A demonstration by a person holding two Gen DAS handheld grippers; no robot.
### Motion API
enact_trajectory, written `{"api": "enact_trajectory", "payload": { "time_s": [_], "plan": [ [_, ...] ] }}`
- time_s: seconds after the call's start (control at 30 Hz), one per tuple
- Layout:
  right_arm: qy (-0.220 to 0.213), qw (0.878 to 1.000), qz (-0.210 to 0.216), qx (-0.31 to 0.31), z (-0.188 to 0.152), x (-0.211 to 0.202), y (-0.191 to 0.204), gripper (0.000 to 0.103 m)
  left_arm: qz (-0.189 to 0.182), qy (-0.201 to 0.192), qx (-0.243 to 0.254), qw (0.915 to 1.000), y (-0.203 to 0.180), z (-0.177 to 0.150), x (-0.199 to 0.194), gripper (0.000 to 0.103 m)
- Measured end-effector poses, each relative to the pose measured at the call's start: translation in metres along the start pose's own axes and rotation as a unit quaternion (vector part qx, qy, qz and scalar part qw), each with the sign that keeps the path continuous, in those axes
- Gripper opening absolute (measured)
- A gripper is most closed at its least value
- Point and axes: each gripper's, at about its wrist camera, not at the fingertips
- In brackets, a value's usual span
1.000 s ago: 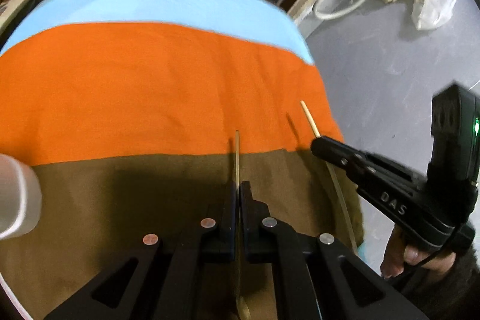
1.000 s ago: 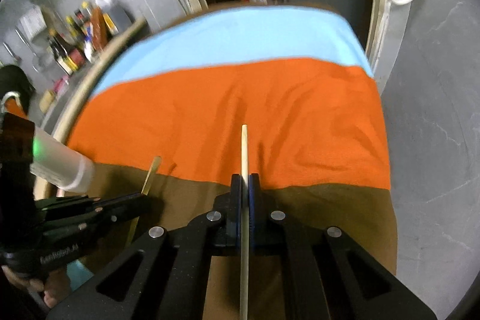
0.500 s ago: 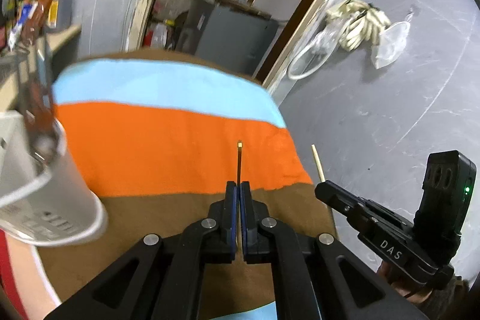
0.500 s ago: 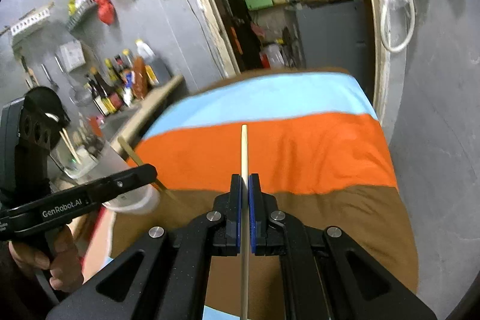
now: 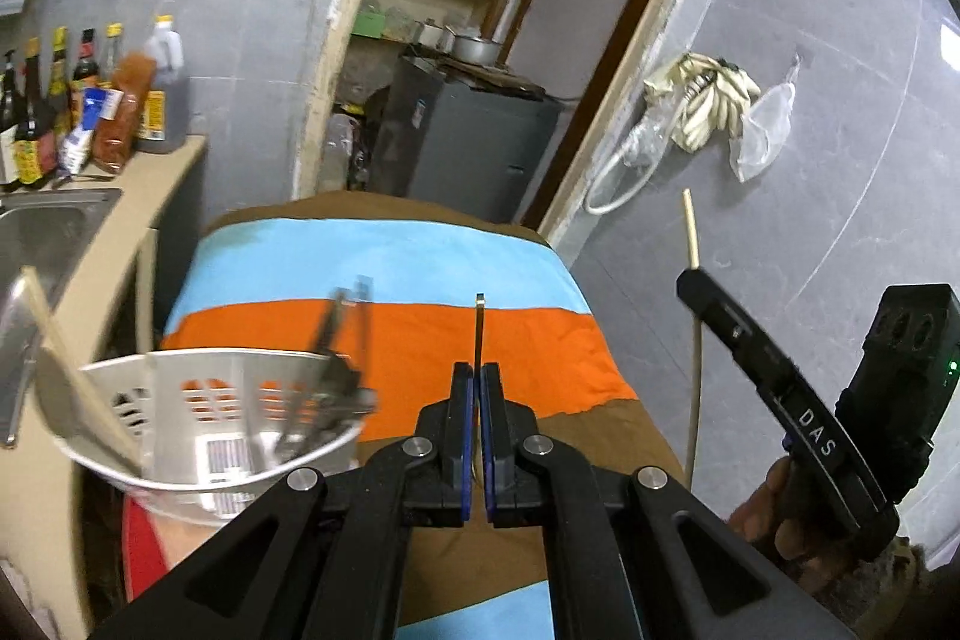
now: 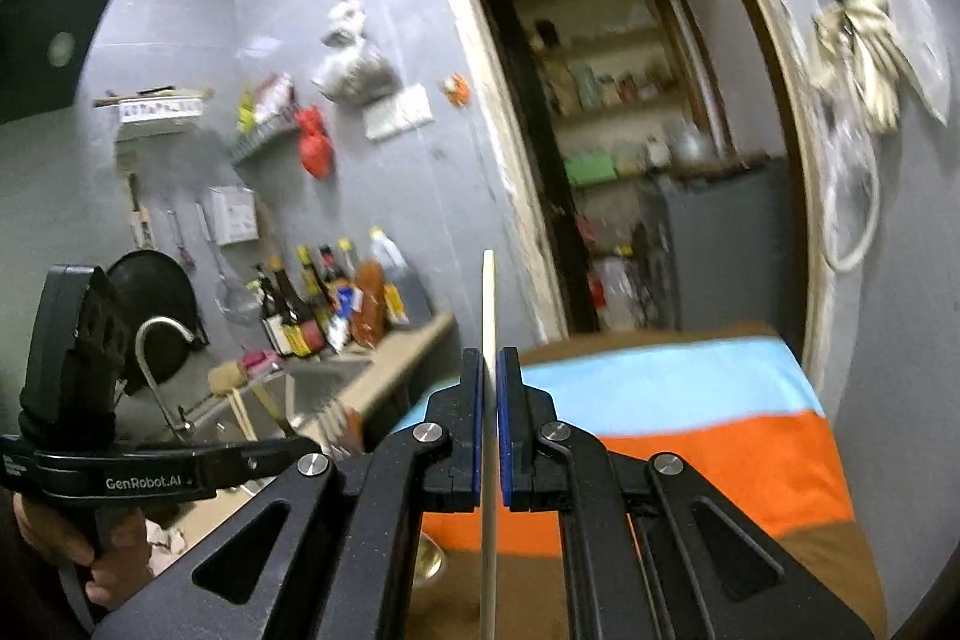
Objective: Organize utensils
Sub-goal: 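Lift the chopstick with the right gripper while the left gripper carries the spoon to the caddy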
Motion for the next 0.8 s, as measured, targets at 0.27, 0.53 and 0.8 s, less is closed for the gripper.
{"api": "enact_trajectory", "payload": {
  "time_s": [0.27, 0.53, 0.8],
  "plan": [
    [-0.024, 0.999, 0.041, -0.002, 0.009, 0.025, 0.057, 0.004, 0.038, -0.022, -0.016, 0.9989, 0.043, 0.023, -0.048, 0.003],
    [-0.04, 0.997, 0.072, 0.01, 0.005, 0.056, 0.105, 0.004, 0.066, -0.052, -0.032, 0.9959, 0.087, 0.046, -0.087, 0.003],
    [-0.049, 0.994, 0.084, 0.038, -0.008, 0.086, 0.121, 0.004, 0.108, -0.052, -0.026, 0.9924, 0.119, 0.057, -0.097, 0.003]
  ]
}}
Point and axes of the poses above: each gripper's, at about its wrist camera, not at the fingertips, and x roughly the way its jaws point, y to its left, z to its top, and after that the axes turned 14 degrees about -y, right-handed
